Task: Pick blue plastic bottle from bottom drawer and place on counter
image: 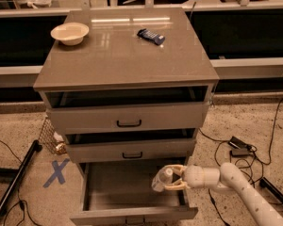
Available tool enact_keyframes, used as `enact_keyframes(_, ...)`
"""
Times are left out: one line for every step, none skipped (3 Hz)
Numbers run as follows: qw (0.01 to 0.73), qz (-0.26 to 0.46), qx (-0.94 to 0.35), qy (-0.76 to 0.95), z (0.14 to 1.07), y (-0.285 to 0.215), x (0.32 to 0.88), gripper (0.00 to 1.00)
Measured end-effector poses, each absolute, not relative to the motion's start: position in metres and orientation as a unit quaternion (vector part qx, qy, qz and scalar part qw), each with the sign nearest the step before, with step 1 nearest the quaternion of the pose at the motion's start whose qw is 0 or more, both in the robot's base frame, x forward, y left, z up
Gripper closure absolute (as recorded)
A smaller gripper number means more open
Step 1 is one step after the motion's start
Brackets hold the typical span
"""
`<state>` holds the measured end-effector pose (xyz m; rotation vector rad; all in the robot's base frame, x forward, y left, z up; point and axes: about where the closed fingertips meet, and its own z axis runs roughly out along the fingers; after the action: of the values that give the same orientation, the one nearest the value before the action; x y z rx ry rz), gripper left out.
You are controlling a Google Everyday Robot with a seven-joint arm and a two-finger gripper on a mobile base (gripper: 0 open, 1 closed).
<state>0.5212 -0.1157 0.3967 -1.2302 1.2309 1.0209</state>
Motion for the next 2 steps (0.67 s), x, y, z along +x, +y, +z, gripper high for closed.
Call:
enact_keyframes(0.538,0.403,-0.546,0.5,0.465,-0.165,0.484,1.0)
enact_keyframes(0.52,0.386,-0.584,0.489,0.538,-0.201,0.459,1.0)
